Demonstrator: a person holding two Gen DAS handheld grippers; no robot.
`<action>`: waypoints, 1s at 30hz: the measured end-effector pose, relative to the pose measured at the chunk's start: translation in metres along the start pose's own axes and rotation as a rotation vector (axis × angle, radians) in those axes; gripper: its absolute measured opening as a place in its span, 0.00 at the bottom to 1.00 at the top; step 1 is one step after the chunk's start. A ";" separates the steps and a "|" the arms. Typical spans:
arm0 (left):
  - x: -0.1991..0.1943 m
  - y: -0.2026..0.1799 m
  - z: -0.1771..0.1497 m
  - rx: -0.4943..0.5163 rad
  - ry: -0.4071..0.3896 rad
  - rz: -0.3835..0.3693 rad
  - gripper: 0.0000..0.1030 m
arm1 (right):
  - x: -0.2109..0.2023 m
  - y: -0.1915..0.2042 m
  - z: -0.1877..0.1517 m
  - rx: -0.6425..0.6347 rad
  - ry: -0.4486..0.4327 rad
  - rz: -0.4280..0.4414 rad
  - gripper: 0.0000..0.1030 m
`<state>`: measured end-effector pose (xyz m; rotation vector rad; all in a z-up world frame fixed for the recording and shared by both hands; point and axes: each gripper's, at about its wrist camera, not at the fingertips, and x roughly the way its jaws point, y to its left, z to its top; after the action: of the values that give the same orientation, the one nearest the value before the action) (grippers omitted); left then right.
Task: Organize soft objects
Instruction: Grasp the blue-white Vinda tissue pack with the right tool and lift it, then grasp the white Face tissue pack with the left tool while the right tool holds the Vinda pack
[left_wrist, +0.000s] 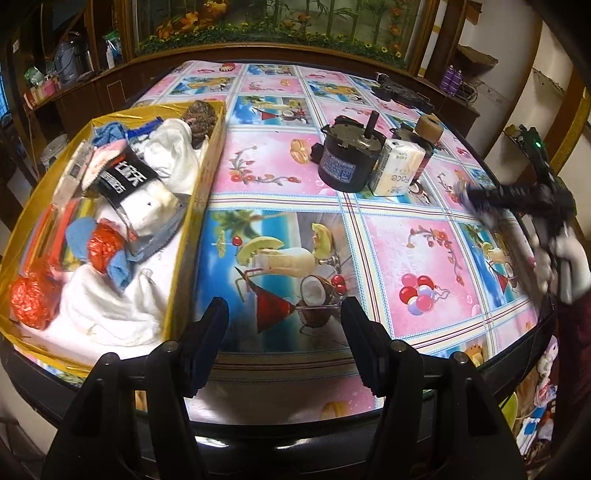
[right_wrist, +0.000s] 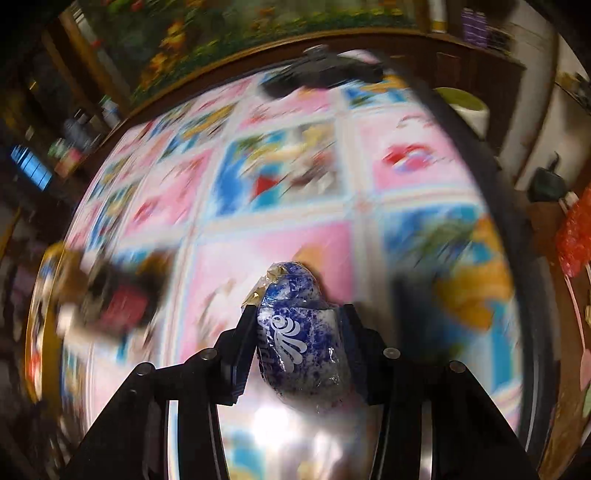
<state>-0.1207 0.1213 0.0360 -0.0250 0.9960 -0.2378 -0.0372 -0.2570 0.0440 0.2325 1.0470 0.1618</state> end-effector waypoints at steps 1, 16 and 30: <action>0.002 0.000 0.000 -0.002 0.004 -0.005 0.60 | -0.002 0.014 -0.011 -0.045 0.042 0.055 0.46; -0.006 0.017 -0.007 -0.082 -0.004 -0.047 0.60 | -0.022 0.145 0.026 -0.107 -0.197 0.388 0.74; 0.000 0.025 0.000 -0.109 -0.005 -0.179 0.60 | -0.021 0.115 -0.037 -0.093 -0.032 0.476 0.73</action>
<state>-0.1163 0.1452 0.0325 -0.2144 1.0020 -0.3474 -0.0823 -0.1475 0.0740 0.3966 0.9353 0.6327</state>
